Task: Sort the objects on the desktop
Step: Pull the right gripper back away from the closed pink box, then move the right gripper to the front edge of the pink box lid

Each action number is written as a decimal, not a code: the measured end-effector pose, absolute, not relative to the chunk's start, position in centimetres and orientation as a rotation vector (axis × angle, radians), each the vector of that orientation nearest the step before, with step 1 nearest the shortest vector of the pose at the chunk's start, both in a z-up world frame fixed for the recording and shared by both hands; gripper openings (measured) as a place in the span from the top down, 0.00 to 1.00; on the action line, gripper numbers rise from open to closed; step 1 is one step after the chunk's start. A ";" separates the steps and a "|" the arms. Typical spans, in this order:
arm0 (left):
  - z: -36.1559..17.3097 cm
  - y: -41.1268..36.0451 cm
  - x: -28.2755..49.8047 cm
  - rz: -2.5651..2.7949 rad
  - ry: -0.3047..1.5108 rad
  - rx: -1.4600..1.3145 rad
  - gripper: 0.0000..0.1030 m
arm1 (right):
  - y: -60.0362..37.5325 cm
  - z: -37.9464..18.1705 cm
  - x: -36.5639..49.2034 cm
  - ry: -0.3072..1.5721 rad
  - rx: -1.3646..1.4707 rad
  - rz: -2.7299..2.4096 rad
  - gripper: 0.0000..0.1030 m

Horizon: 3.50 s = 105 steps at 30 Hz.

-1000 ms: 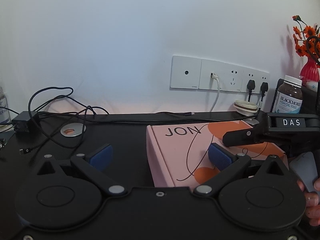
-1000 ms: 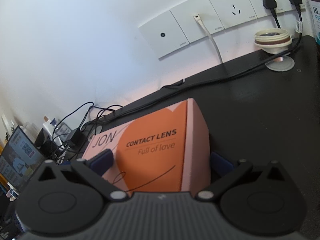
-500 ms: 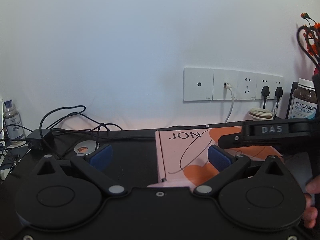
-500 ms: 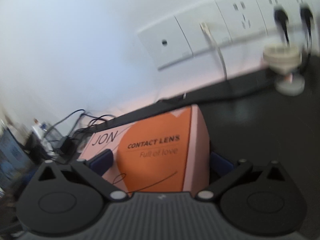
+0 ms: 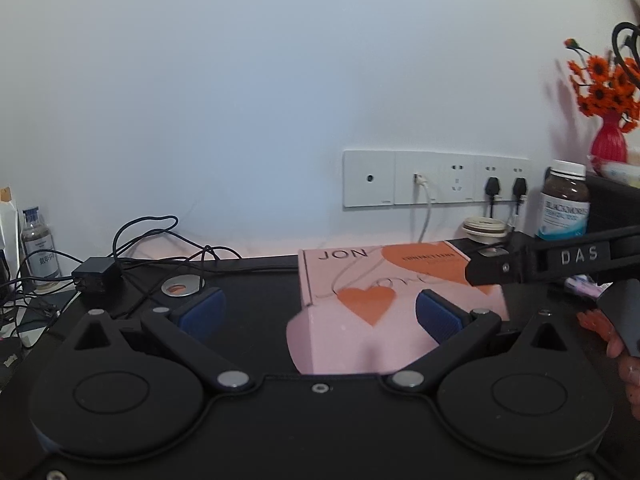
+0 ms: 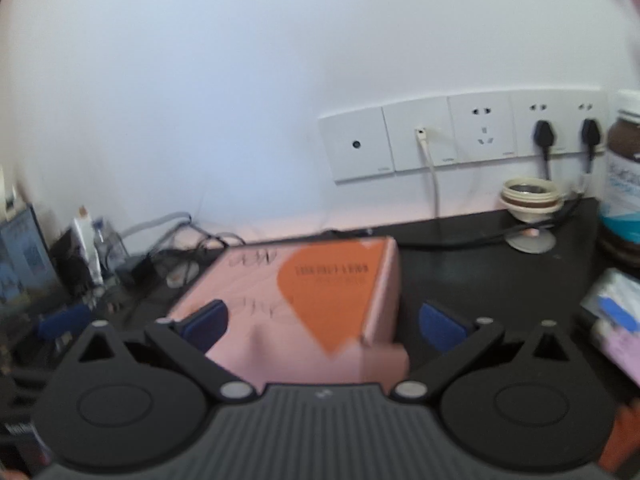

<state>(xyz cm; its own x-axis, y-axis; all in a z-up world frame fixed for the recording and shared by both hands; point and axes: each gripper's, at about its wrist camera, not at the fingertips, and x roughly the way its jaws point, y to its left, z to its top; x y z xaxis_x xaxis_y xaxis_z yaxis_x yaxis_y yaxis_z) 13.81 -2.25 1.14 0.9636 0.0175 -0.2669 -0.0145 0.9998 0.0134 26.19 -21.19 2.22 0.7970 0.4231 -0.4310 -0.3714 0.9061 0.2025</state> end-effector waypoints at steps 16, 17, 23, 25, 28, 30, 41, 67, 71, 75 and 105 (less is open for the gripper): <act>-1.1 -5.6 2.6 -0.088 0.262 0.034 0.00 | -23.1 -0.1 10.3 0.343 0.065 0.262 0.01; -1.3 -5.7 2.2 -0.091 0.266 0.025 0.00 | -23.2 -0.2 9.6 0.334 0.067 0.256 0.01; -2.2 -5.6 -0.6 -0.074 0.284 -0.002 0.00 | -23.8 -1.3 5.9 0.341 0.098 0.229 0.01; -2.4 -5.4 -1.5 -0.063 0.283 -0.005 0.00 | -24.0 -1.8 4.7 0.341 0.113 0.221 0.01; -2.7 -5.0 -2.6 -0.059 0.271 -0.017 0.00 | -24.0 -2.5 3.6 0.327 0.107 0.204 0.01; -2.8 -4.7 -3.0 -0.058 0.265 -0.029 0.00 | -23.9 -2.8 3.1 0.303 0.091 0.182 0.01; -2.6 -3.1 -2.3 -0.032 0.271 -0.074 0.00 | -23.7 -3.3 3.5 0.327 0.105 0.161 0.01; 3.4 -0.8 10.3 -0.042 0.283 -0.060 0.00 | -23.3 1.4 11.9 0.337 -0.021 0.213 0.01; 3.0 -0.3 12.3 -0.042 0.303 -0.073 0.00 | -22.7 1.2 13.9 0.369 -0.028 0.212 0.01; 2.4 0.3 12.7 -0.030 0.355 -0.119 0.00 | -22.5 1.0 15.0 0.409 -0.007 0.209 0.01; -2.4 -1.9 1.3 0.096 0.465 -0.009 0.00 | -23.0 -2.3 4.5 0.523 -0.075 0.222 0.01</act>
